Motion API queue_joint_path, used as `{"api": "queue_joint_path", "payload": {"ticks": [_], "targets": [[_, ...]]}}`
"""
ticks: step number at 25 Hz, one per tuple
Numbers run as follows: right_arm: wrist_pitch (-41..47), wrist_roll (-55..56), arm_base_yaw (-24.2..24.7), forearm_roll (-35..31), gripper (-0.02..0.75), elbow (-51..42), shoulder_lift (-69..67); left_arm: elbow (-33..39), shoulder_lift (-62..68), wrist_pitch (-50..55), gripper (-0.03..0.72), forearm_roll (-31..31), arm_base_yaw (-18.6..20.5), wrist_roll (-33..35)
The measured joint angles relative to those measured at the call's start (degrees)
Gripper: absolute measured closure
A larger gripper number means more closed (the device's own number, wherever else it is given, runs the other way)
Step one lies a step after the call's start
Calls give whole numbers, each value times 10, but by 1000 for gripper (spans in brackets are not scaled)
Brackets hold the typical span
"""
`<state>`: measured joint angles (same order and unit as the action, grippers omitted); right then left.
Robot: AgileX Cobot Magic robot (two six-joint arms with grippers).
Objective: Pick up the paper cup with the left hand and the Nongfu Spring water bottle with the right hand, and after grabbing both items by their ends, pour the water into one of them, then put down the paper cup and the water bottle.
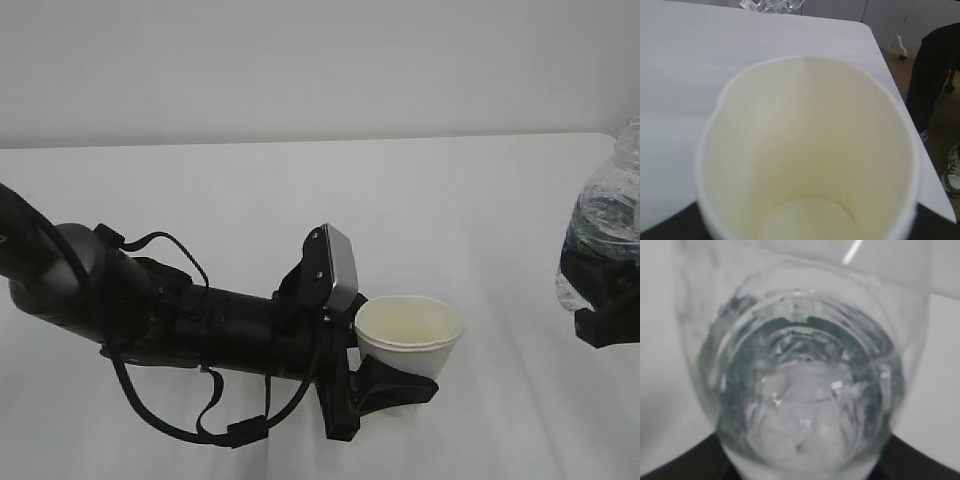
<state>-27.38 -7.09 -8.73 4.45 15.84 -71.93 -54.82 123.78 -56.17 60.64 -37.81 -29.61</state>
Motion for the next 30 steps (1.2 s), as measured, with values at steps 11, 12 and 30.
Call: {"api": "queue_joint_path", "payload": {"ticks": [11,12,30], "targets": [[24,-43,0,0,382,0,0,0,0,0,269,11,0,-1],[24,-46,0,0,382,0,0,0,0,0,269,11,0,-1],[26,-148,0,0,382,0,0,-53,0,-15,274,-7,-26,-1]]}}
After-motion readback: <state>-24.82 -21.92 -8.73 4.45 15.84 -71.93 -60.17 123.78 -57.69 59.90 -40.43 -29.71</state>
